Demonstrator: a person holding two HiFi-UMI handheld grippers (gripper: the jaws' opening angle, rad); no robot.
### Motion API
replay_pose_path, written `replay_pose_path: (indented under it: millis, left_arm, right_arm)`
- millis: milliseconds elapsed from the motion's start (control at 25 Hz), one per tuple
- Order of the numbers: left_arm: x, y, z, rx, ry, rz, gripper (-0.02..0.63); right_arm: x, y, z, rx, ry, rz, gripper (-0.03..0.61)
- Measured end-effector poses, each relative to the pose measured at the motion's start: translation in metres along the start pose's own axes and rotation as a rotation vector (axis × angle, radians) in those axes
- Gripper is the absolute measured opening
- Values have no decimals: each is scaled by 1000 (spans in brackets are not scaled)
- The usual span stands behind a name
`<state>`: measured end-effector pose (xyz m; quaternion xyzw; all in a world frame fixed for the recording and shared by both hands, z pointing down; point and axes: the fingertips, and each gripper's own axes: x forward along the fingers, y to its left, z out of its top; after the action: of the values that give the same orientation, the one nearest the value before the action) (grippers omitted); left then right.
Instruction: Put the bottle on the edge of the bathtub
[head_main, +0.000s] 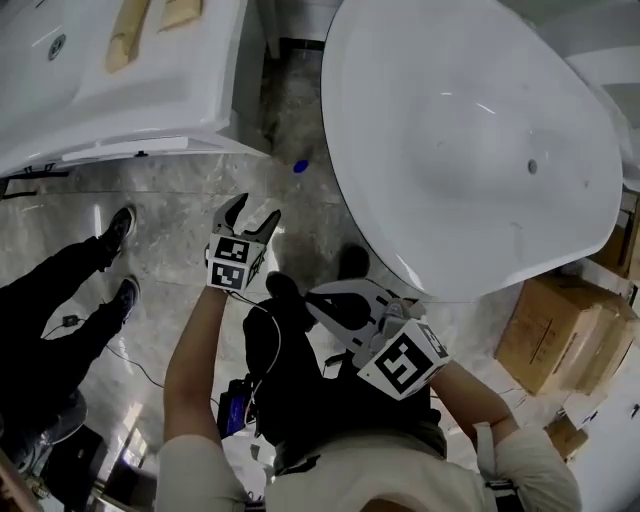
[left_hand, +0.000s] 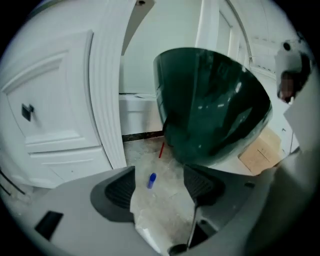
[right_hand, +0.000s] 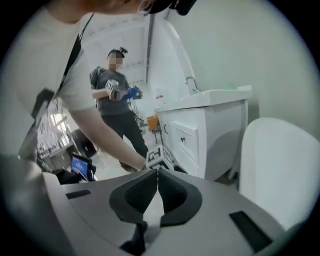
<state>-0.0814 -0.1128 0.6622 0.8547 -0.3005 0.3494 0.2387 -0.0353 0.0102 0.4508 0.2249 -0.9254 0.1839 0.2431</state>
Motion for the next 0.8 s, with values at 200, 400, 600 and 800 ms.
replay_pose_path:
  millis: [200, 400, 600, 800]
  left_arm:
    - [-76, -23, 58, -53, -18, -7, 348]
    - [-152, -56, 127, -61, -93, 5, 347]
    - [-232, -64, 193, -69, -218, 55, 347]
    - [-301, -80, 224, -130, -316, 82, 347]
  right_arm:
    - [-69, -9, -2, -149, 156, -148, 29]
    - [-134, -4, 35, -151, 134, -193, 29]
    - [-174, -1, 80, -219, 78, -249, 29]
    - [-205, 10, 126, -316, 30, -213, 29]
